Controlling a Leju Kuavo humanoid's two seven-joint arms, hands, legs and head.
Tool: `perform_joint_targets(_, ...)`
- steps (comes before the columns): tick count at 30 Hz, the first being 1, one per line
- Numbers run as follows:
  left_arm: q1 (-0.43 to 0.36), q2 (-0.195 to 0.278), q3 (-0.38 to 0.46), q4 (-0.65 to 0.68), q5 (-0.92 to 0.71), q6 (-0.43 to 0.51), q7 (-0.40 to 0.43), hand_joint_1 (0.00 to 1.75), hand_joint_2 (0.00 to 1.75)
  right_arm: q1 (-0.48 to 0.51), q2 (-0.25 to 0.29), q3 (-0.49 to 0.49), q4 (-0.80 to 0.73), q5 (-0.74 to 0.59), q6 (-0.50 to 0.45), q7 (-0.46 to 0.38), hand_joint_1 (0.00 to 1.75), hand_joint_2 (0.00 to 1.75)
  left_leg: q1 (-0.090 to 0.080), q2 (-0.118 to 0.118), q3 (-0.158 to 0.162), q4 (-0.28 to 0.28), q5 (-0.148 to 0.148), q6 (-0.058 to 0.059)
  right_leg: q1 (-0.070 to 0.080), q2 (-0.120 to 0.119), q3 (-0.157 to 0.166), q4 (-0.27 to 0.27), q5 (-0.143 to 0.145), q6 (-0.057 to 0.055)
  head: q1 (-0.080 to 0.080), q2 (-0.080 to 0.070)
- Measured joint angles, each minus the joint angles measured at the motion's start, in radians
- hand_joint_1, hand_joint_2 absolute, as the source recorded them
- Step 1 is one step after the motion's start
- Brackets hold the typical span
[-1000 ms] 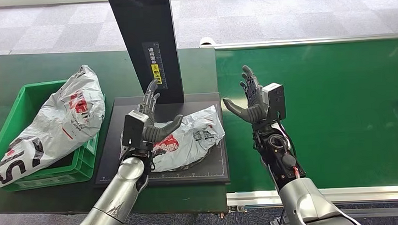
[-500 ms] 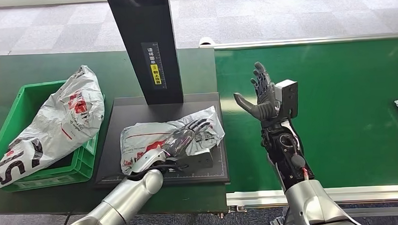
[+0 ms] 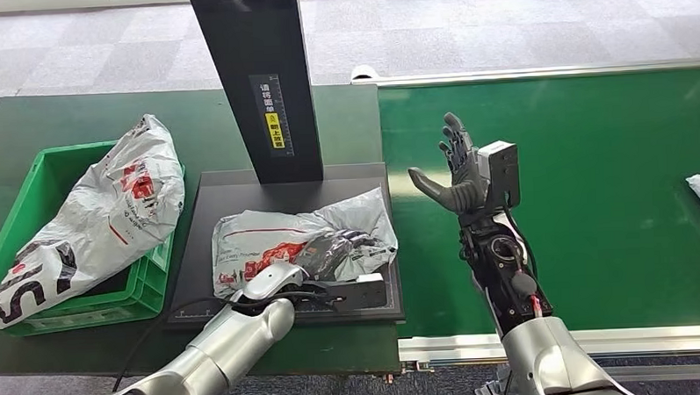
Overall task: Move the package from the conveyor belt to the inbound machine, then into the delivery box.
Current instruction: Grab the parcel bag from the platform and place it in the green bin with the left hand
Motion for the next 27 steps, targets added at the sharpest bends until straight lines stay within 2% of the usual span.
perform_joint_targets(4,-0.006,0.0,0.002,0.0,-0.001,0.001,-0.001,1.66,1.75,0.002,0.0,0.0,0.0,0.0,0.001,0.0,0.0,1.75,0.0,0.0,0.001,0.0,0.0,0.0,0.0,0.0,0.001,0.0,0.0,0.0,0.0,0.0)
perform_joint_targets(8,-0.007,0.0,0.009,0.0,-0.005,0.004,-0.004,1.75,1.75,0.002,0.0,0.0,0.0,0.01,0.006,0.004,0.0,1.75,0.0,0.0,0.001,0.0,0.0,0.0,0.0,0.0,0.001,0.0,0.0,0.0,0.0,0.0)
perform_joint_targets(14,0.006,0.0,0.034,-0.004,-0.014,0.013,-0.02,1.75,1.75,0.002,0.002,0.001,0.0,0.033,0.02,0.01,0.0,1.75,0.0,0.0,0.002,0.0,0.0,0.0,0.0,0.0,0.002,0.0,0.0,0.0,0.0,0.0)
perform_joint_targets(20,0.019,-0.001,0.054,-0.014,-0.006,0.01,-0.084,1.75,1.75,0.002,0.002,0.002,0.0,0.045,0.026,0.01,0.0,1.75,0.0,0.0,0.002,0.0,0.0,0.0,0.0,0.0,0.002,0.0,0.0,0.0,0.0,0.0)
perform_joint_targets(22,0.036,-0.003,0.068,-0.028,0.018,0.055,-0.123,1.75,1.75,0.004,0.002,0.002,0.0,0.045,0.026,0.008,0.0,1.75,0.0,0.0,0.002,0.0,0.0,0.0,0.0,0.0,0.001,0.0,0.0,0.0,0.0,0.0)
perform_joint_targets(27,0.094,-0.021,0.148,-0.164,0.15,0.34,-0.249,1.75,1.75,0.026,-0.001,0.0,-0.01,0.042,0.021,-0.004,0.0,1.75,0.0,0.0,0.001,0.0,0.0,0.0,0.0,0.0,0.001,0.0,0.0,0.0,0.0,0.0)
